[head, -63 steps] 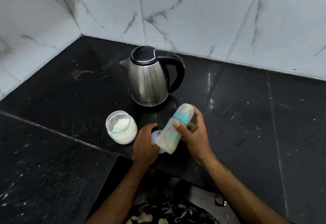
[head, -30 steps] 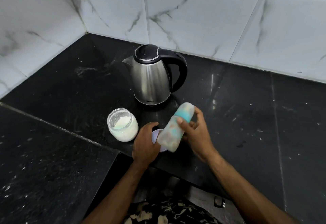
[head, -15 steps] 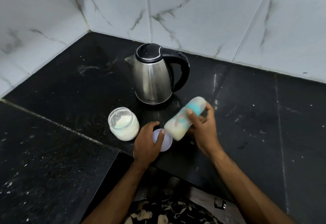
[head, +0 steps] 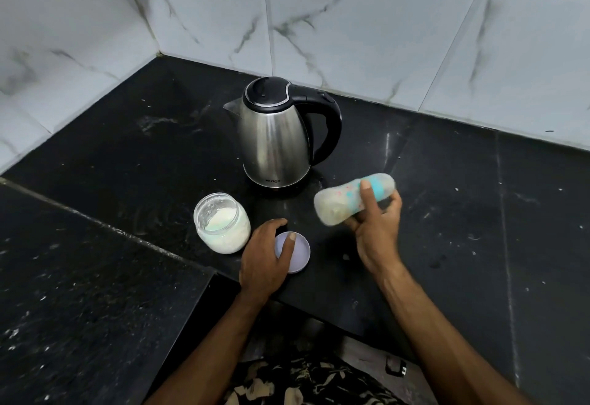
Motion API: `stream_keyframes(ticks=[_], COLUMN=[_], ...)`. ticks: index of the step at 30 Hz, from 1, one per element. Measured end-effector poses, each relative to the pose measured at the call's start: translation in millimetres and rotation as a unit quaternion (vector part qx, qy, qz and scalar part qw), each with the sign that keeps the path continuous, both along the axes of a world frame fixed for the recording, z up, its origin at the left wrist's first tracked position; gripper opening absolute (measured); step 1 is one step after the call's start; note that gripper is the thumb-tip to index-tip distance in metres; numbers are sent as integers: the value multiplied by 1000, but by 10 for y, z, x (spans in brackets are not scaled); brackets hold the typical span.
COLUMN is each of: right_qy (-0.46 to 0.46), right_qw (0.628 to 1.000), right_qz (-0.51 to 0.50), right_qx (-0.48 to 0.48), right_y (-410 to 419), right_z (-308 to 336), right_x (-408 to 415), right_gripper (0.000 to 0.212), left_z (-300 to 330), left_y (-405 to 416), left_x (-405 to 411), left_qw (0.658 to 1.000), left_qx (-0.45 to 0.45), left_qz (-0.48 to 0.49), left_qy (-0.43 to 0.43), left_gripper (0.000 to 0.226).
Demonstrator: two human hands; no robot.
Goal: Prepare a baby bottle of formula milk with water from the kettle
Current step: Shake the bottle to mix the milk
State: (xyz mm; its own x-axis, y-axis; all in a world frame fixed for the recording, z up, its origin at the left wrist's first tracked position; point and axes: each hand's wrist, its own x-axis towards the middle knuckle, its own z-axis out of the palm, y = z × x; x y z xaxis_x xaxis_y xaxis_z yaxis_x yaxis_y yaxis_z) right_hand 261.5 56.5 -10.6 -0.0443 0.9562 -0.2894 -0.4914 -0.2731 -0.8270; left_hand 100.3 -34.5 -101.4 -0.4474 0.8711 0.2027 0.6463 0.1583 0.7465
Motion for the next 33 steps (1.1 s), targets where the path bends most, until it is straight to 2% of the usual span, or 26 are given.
stream_keyframes(ticks=[4,5,7,9,10,12,15,16,20,22,25,26,31,33], right_qy=[-116,-119,-58,17,30,13,-71,-75,35,33,-61,-79,33,13], right_qw=[974,975,996,999,998,1000,986,985,998,999,987,982,999,1000], right_qz=[187,176,69,-35,-49,0,148,146,-51,-25,139,158,-42,1], right_qx=[52,59,14,-26,-26,-11,41,51,-8,-6,50,63,-7,10], right_y=[-247,-229,-95,68,90,-19,-231,-222,40,3,-215,-223,48,-41], right_z=[-78,-81,-39,-4,-10,-5,7,-1,34,15,-3,-12,88,68], right_x=[-33,-32,-11,32,33,-25,-103,-105,-47,-56,-93,-85,-24,-50], right_gripper=[66,63,54,55,57,60,70,71,58,55,64,66,58,59], left_z=[-57,-55,-41,-11,-6,-14,-59,-66,-10,-5,-37,-43,-2,-5], left_y=[3,-1,-4,1,2,3,1,1,6,6,3,2,8,5], left_x=[-55,-55,-32,-3,4,-11,-56,-58,-11,-12,-49,-51,-6,-15], left_qw=[1000,1000,1000,1000,1000,1000,1000,1000,1000,1000,1000,1000,1000,1000], left_qx=[-2,-2,2,1,0,0,6,7,1,-2,7,8,4,1], left_qz=[-22,-19,-4,4,4,3,-21,-23,2,-1,-19,-23,2,-3], left_qy=[-3,0,7,6,5,8,11,10,7,6,7,6,6,10], left_gripper=[48,47,48,49,49,48,50,50,48,49,52,53,47,48])
